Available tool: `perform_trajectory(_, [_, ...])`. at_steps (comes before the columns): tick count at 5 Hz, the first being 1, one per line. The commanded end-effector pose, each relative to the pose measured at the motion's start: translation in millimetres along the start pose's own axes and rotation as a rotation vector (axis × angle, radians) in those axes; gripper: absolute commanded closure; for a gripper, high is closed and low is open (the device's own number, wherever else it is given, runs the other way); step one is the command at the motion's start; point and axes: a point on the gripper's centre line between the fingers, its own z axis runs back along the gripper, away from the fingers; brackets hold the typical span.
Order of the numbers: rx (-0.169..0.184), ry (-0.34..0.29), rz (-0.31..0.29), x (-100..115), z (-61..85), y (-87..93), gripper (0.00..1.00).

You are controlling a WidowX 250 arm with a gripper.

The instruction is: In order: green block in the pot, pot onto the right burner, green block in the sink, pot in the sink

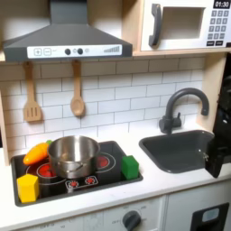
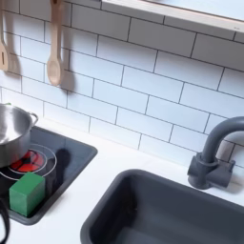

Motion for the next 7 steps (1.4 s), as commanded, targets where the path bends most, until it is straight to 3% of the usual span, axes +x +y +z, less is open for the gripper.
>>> perform_trajectory(1, [0.0, 0.0, 0.0, 0, 0.0, 0.0, 0.0])
perform_trajectory(3, [0.038, 0.022, 0.029, -2, -12.0, 7.5, 0.0])
perform_trajectory(4, [0.063, 0.008, -0.004, 14, -15.9, 20.7, 0.0])
perform_trajectory(5, [0.084, 0.004, 0.003, 31, -18.7, 41.2, 0.0])
perform_trajectory(7, [0.09, 0.001, 0.046, 55, -23.0, 70.3, 0.0])
